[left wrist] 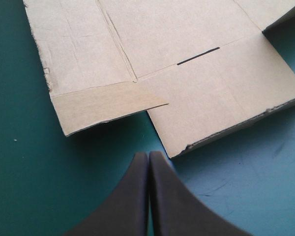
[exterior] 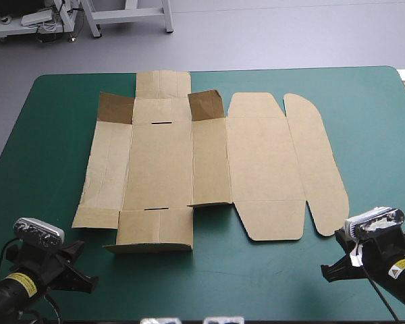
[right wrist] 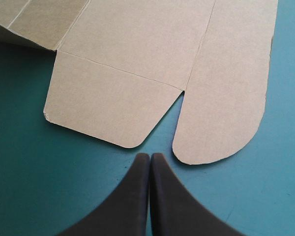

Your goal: Fold the box

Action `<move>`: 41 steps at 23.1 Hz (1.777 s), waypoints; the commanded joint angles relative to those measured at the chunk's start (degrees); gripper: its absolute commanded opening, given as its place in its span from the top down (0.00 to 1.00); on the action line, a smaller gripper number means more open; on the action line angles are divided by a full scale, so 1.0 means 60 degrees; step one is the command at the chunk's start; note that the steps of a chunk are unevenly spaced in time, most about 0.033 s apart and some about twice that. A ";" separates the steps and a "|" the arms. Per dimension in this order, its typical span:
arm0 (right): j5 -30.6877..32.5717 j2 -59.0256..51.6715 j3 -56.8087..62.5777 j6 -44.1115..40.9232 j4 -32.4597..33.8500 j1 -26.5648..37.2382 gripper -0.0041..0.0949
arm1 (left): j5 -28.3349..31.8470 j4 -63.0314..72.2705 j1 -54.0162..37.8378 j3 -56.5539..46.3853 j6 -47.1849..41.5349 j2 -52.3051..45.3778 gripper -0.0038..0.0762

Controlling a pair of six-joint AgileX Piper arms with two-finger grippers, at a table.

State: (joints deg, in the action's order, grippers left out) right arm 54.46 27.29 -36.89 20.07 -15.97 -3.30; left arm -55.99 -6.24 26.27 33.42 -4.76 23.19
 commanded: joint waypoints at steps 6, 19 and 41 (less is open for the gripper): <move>-0.0591 0.0069 -0.0238 0.0037 -0.0190 -0.0007 0.97 | 0.0937 -0.0034 0.0068 0.0234 -0.0069 0.0082 0.96; -0.0678 0.0069 -0.0238 0.0037 -0.0190 -0.0007 0.97 | 0.1348 -0.0239 0.0068 0.3998 0.0110 0.4716 0.93; -0.0803 0.0069 -0.0238 0.0105 -0.0156 -0.0007 0.97 | -0.2837 0.7845 -1.0347 0.6378 0.7574 0.9514 0.93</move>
State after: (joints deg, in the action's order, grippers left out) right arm 53.54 27.29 -36.89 20.13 -15.92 -3.30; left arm -69.65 36.84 -33.47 70.32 39.98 80.89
